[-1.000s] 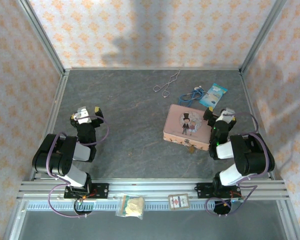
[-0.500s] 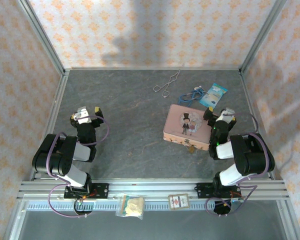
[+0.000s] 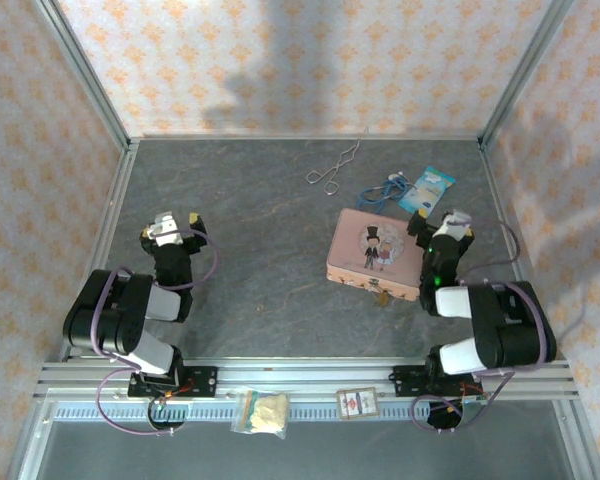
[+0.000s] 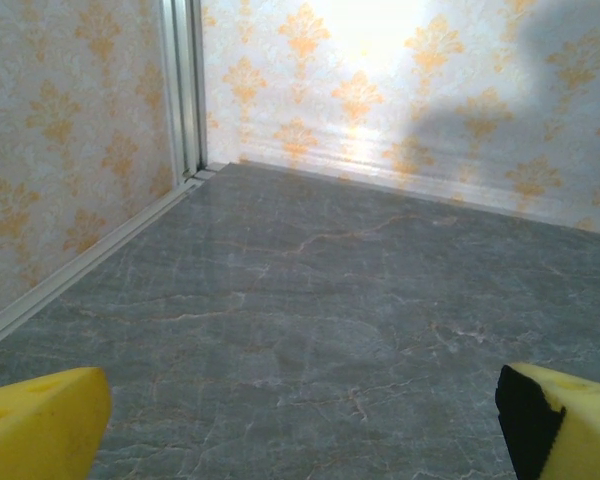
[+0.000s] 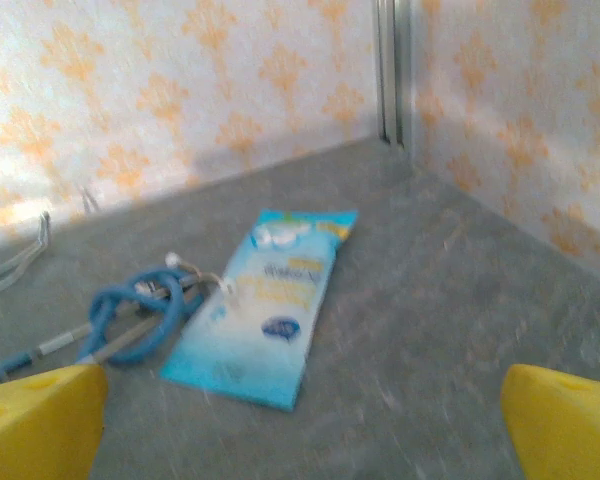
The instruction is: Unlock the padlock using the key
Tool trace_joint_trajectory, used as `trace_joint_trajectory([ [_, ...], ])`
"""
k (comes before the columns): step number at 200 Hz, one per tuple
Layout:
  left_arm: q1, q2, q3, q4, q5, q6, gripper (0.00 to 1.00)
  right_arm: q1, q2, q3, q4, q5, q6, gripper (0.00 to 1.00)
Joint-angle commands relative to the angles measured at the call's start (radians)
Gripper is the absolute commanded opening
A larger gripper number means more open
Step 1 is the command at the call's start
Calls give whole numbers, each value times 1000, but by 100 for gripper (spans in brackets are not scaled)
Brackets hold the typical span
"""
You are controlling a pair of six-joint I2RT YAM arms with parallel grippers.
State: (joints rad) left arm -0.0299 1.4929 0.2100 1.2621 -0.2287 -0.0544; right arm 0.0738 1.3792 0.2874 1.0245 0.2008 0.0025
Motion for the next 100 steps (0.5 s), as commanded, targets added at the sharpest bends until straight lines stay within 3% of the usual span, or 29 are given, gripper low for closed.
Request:
trace_joint_trajectory([
  [1,0,-117,84,-200,-81,-14,99,7,-115,120,-263,-23,30,100],
  [22,-10,-192,176,-414,-117,-96,99,7,-176,226,-510,-38,164,100],
  [66,-30,-219,291,-659,72,-479,99,9,-243,395,-1064,-95,392,100],
  [100,-162,-189,350,-759,166,-488,99,8,-319,393,-1306,-151,397,99],
])
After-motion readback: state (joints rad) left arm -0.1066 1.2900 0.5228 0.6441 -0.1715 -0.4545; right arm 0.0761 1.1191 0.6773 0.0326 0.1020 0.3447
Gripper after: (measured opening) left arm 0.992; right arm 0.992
